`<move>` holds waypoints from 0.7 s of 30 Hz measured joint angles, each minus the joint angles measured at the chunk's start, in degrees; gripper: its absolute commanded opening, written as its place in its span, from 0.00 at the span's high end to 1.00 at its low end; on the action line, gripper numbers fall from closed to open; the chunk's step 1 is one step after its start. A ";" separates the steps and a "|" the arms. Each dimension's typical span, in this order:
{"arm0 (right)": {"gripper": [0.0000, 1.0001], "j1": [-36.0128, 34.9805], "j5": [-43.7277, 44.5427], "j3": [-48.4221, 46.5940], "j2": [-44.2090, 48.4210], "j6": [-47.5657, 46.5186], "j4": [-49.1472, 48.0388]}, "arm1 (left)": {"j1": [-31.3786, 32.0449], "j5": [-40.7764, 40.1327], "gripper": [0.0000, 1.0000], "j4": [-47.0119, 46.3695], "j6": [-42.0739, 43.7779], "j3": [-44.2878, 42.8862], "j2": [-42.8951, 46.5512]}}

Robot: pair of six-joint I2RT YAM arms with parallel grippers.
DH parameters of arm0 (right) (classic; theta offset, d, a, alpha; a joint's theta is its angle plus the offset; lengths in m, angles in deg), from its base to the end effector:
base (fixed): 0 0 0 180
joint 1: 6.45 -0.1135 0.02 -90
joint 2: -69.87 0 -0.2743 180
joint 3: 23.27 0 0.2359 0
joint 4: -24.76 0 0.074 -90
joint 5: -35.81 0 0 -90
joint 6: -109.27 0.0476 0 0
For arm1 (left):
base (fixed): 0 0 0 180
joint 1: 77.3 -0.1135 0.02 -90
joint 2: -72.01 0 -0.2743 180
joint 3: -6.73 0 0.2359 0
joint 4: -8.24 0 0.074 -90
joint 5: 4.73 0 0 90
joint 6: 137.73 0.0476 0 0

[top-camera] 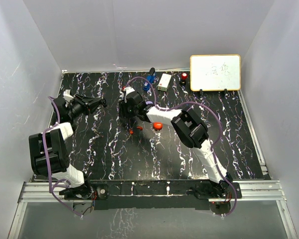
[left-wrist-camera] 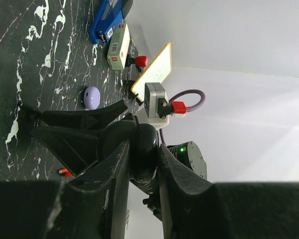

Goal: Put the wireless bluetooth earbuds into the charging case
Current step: Pick up the earbud from the center of the board.

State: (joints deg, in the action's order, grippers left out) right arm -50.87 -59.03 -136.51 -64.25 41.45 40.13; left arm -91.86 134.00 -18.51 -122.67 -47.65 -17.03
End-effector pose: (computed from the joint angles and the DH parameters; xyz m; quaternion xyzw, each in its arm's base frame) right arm 0.3752 0.3733 0.1545 -0.1906 0.8708 0.2794 0.3568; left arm 0.3128 0.0443 0.2391 -0.2913 0.6786 -0.5697 0.3606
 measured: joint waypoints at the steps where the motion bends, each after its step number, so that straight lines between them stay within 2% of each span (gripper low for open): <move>1: 0.61 -0.11 0.26 -0.20 -0.22 0.02 -0.44 | -0.09 0.07 1.00 0.00 0.00 0.02 0.00; 21: 0.65 -0.96 4.50 -2.34 -2.01 -2.54 -1.25 | -0.44 0.46 1.00 -0.07 -0.02 0.33 0.00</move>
State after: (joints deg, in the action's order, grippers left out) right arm -51.84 -54.52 -138.85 -66.27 38.91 38.88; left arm -92.30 134.46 -18.58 -122.69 -47.32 -17.03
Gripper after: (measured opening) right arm 0.368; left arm 0.235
